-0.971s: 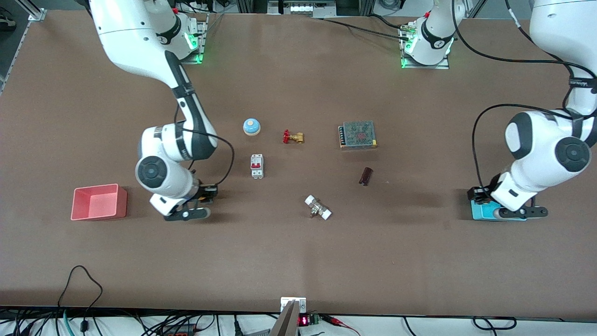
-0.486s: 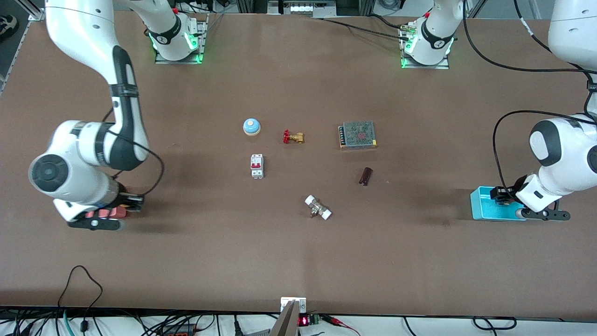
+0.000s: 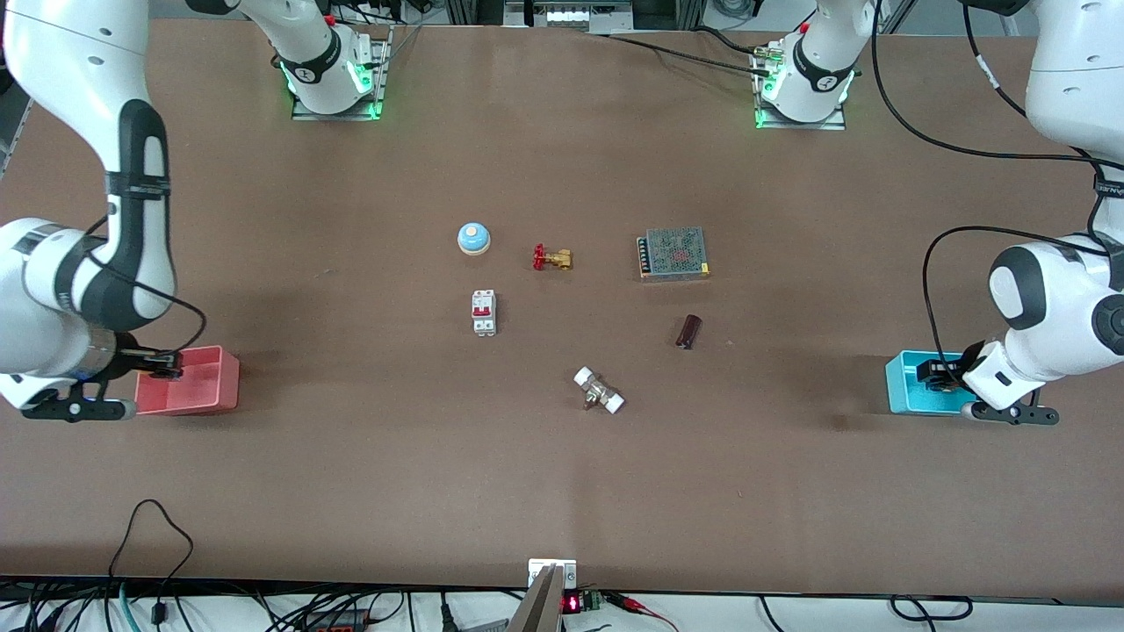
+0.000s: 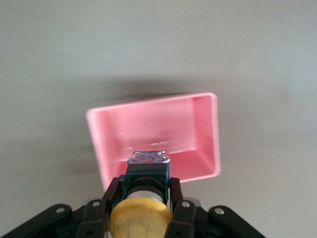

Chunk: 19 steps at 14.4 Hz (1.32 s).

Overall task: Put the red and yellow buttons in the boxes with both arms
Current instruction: 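Carry the yellow button to the pink box while the left gripper carries the red button, then lower the buttons into the boxes and open both grippers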

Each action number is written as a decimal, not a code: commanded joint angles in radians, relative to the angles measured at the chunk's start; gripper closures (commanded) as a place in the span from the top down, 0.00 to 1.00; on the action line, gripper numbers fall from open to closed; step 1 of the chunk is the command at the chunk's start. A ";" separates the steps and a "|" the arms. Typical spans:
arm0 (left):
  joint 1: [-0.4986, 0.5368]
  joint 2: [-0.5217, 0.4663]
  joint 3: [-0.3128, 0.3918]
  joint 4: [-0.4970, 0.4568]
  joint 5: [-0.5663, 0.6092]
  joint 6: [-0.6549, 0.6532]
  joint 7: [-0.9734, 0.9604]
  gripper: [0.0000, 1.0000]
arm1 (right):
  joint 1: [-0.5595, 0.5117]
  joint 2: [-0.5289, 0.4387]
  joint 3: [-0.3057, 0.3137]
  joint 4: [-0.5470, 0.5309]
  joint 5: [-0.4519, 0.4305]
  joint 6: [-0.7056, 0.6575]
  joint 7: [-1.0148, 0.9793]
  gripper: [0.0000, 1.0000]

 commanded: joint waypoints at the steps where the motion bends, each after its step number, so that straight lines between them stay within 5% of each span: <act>1: 0.021 0.041 -0.015 0.041 -0.035 -0.006 0.064 0.01 | -0.024 0.016 0.012 0.003 0.018 0.001 -0.037 0.26; 9: 0.021 0.069 -0.012 0.048 -0.049 -0.001 0.080 0.04 | -0.039 0.101 0.016 0.029 0.098 0.068 -0.106 0.26; 11: 0.021 0.072 -0.010 0.048 -0.051 -0.001 0.083 0.39 | -0.050 0.124 0.016 0.030 0.141 0.073 -0.113 0.26; 13: 0.025 0.077 -0.009 0.048 -0.048 -0.001 0.086 1.00 | -0.053 0.148 0.016 0.030 0.173 0.078 -0.150 0.26; 19: 0.027 0.068 -0.009 0.072 -0.048 -0.009 0.080 1.00 | -0.059 0.184 0.016 0.030 0.185 0.119 -0.206 0.26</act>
